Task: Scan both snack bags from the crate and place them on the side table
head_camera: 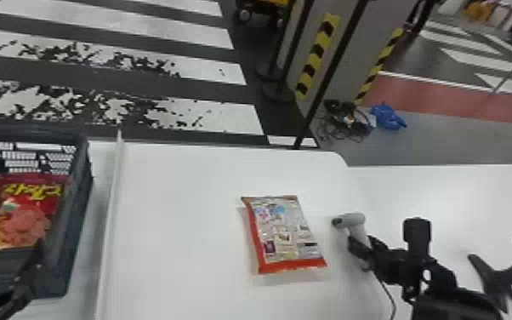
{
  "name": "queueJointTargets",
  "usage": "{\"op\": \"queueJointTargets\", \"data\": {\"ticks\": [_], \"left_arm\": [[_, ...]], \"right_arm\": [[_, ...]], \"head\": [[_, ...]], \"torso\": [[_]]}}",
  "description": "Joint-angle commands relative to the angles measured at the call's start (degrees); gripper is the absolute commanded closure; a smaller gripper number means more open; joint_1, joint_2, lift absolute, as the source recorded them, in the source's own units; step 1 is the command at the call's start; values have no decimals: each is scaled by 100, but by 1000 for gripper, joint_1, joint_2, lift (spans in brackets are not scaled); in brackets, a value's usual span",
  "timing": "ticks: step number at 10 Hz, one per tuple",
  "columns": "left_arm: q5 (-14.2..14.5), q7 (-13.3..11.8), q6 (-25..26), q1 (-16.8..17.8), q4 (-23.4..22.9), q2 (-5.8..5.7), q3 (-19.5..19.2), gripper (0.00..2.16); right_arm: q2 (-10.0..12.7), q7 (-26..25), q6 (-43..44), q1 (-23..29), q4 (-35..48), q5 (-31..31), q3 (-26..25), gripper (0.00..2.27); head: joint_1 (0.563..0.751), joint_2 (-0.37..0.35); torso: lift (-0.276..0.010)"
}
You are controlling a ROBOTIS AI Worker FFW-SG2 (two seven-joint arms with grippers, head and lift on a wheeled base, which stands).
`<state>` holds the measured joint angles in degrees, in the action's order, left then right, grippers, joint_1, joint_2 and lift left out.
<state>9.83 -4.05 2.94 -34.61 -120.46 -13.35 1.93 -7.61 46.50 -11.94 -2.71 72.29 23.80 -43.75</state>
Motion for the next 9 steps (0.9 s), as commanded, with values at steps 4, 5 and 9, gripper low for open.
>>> {"op": "queueJointTargets", "data": {"ticks": [4, 5, 9], "left_arm": [[1, 1, -17, 24, 23, -1, -18, 87], [1, 1, 1, 59, 49, 8, -9, 87], [19, 9, 1, 138, 137, 8, 0, 87]], "right_arm": [[603, 281, -296, 289, 1173, -130, -257, 2243], [766, 536, -647, 341, 1630, -130, -301, 2240], [766, 1002, -2212, 693, 2861, -156, 24, 2243]], "head": [[695, -350], [695, -350], [695, -350]], "torso": [[-98], [-98], [-98]]}}
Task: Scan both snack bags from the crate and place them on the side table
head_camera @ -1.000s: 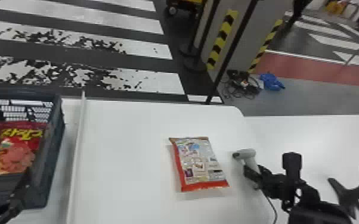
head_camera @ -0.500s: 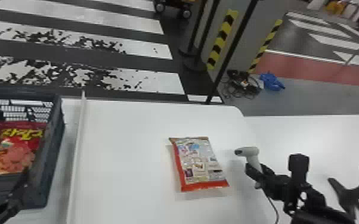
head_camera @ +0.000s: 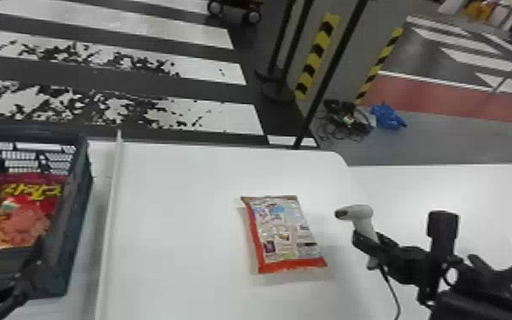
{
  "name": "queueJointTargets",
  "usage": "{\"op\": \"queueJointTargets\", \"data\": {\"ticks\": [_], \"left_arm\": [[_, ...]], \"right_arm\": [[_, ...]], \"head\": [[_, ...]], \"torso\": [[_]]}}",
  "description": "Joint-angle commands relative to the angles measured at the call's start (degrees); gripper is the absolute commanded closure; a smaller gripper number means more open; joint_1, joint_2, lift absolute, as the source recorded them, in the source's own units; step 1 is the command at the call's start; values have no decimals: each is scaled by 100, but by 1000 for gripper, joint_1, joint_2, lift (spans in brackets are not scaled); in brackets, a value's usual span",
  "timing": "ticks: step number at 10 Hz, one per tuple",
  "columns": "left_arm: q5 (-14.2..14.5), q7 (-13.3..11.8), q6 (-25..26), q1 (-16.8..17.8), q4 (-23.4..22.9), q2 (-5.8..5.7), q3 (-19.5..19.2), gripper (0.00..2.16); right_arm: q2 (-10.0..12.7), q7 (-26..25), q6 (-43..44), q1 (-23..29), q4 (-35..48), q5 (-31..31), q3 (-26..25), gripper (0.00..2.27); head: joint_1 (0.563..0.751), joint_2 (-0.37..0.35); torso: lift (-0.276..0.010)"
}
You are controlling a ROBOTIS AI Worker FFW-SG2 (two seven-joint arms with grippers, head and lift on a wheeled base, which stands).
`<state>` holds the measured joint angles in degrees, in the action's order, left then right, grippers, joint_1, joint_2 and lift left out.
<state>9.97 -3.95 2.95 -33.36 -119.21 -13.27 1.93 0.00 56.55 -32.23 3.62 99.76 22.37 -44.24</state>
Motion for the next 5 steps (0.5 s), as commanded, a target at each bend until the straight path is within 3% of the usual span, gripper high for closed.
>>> {"op": "queueJointTargets", "data": {"ticks": [1, 5], "left_arm": [[14, 8, 0, 57, 56, 0, 0, 87], [14, 17, 52, 224, 188, 8, 62, 87]], "right_arm": [[5, 67, -465, 166, 254, -110, 205, 2240], [5, 75, -887, 491, 764, -251, 644, 2240]], "head": [[695, -350], [695, -322]], "torso": [[-98], [-98]]}}
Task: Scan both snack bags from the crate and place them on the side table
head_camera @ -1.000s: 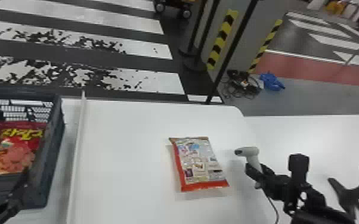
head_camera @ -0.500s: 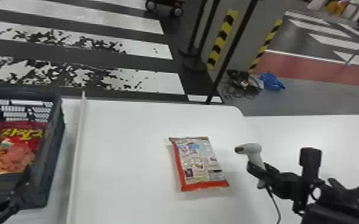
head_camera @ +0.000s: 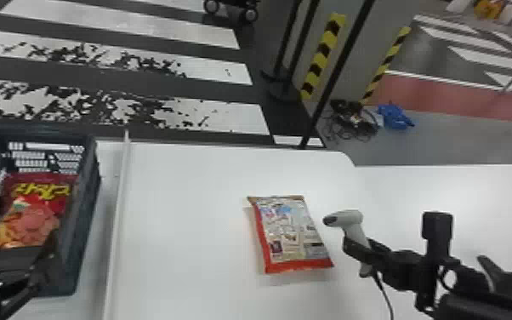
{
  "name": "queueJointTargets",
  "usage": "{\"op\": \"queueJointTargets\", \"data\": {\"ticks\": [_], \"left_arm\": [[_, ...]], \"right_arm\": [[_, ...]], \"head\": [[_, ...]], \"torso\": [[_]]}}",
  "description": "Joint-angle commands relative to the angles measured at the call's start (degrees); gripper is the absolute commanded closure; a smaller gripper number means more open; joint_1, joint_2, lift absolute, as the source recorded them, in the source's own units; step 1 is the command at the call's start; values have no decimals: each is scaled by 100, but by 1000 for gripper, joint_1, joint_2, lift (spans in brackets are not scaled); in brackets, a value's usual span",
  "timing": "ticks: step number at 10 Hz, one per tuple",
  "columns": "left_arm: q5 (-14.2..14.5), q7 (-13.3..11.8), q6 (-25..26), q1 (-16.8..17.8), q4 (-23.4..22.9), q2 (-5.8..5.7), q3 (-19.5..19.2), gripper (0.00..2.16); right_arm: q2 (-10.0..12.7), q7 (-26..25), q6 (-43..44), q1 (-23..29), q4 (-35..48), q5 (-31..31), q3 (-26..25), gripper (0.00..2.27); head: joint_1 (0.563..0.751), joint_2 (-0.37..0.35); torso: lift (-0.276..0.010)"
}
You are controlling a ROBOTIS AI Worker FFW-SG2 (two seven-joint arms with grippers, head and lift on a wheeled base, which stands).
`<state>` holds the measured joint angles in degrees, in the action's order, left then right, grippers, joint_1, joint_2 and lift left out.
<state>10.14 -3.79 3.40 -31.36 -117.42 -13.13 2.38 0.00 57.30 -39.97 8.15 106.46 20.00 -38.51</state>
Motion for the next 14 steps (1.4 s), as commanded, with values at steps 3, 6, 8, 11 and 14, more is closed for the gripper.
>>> {"op": "queueJointTargets", "data": {"ticks": [3, 6, 8, 11, 14], "left_arm": [[5, 1, 8, 51, 17, -14, 17, 87], [23, 1, 8, 51, 44, -14, 17, 87], [40, 1, 8, 42, 52, -14, 26, 87], [32, 1, 8, 7, 44, -14, 26, 87], [40, -8, -45, -19, 35, -14, 34, 87]], "right_arm": [[5, 0, -376, 161, 235, -49, 353, 2240], [5, -9, -376, 187, 226, -40, 467, 2240], [5, -9, -376, 187, 191, -31, 476, 2243], [5, -61, -358, 170, 174, -40, 432, 2240], [5, -105, -95, -226, -81, 57, -52, 2240]], "head": [[695, -284], [695, -265], [695, -258], [695, -258], [695, -278]], "torso": [[-98], [-98], [-98], [-98], [-98]]}}
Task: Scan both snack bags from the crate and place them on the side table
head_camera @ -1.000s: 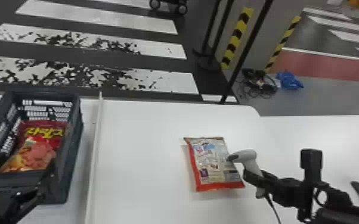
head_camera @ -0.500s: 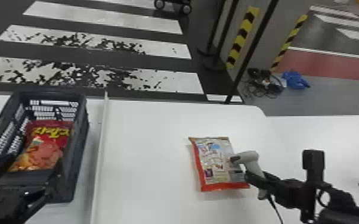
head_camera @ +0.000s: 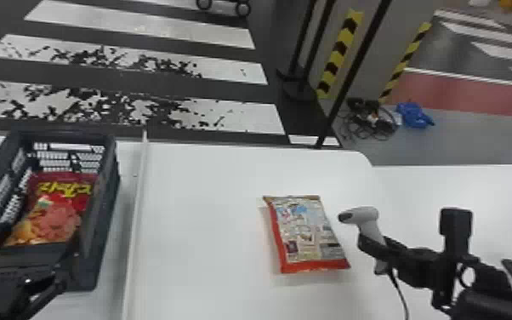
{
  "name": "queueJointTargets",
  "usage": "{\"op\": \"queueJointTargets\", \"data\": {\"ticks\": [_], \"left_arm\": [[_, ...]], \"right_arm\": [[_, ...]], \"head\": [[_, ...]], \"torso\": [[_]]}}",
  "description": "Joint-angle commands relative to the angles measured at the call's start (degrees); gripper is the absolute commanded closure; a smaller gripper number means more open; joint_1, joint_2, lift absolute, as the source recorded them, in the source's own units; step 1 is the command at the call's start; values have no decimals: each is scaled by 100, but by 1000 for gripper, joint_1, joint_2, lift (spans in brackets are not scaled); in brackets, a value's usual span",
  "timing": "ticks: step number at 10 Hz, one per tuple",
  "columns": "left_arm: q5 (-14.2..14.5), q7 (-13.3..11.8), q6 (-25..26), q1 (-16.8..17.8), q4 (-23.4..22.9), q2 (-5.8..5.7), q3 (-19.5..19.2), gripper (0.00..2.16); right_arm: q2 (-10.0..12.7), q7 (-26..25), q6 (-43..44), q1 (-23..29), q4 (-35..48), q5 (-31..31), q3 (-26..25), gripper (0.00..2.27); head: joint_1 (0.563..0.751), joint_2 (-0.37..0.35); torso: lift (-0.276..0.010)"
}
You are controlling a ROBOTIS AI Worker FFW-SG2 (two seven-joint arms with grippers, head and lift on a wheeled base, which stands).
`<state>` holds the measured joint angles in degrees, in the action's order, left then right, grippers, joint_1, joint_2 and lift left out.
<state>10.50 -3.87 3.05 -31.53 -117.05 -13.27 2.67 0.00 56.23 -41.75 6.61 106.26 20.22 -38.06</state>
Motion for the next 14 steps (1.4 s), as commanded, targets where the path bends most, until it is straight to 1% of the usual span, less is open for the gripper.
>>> {"op": "queueJointTargets", "data": {"ticks": [1, 2, 3, 4, 6, 9, 14], "left_arm": [[4, 0, -10, -11, 7, -9, 5, 87], [4, -9, -27, -20, 7, -9, 5, 87], [4, -18, -27, -20, 7, -9, 14, 87], [4, -18, -27, -29, 7, -9, 23, 87], [4, -18, -27, -46, -11, -9, 23, 87], [4, -18, -62, -64, -19, -9, 23, 87], [13, -18, -115, -90, -11, -18, 14, 87]], "right_arm": [[5, -25, 470, -274, -378, 158, -316, 2240], [5, -95, 945, -450, -747, 325, -501, 2240], [5, -121, 1138, -608, -1081, 404, -659, 2243], [5, -271, 1419, -661, -1354, 474, -694, 2240], [5, -420, 1595, -784, -1837, 474, -755, 2240], [5, -666, 1876, -846, -2171, 500, -764, 2240], [5, -772, 2157, -890, -2391, 588, -773, 2236]], "head": [[695, -296], [695, -319], [695, -341], [695, -349], [695, -350], [695, -350], [695, -350]], "torso": [[-98], [-98], [-98], [-98], [-98], [-98], [-98]]}}
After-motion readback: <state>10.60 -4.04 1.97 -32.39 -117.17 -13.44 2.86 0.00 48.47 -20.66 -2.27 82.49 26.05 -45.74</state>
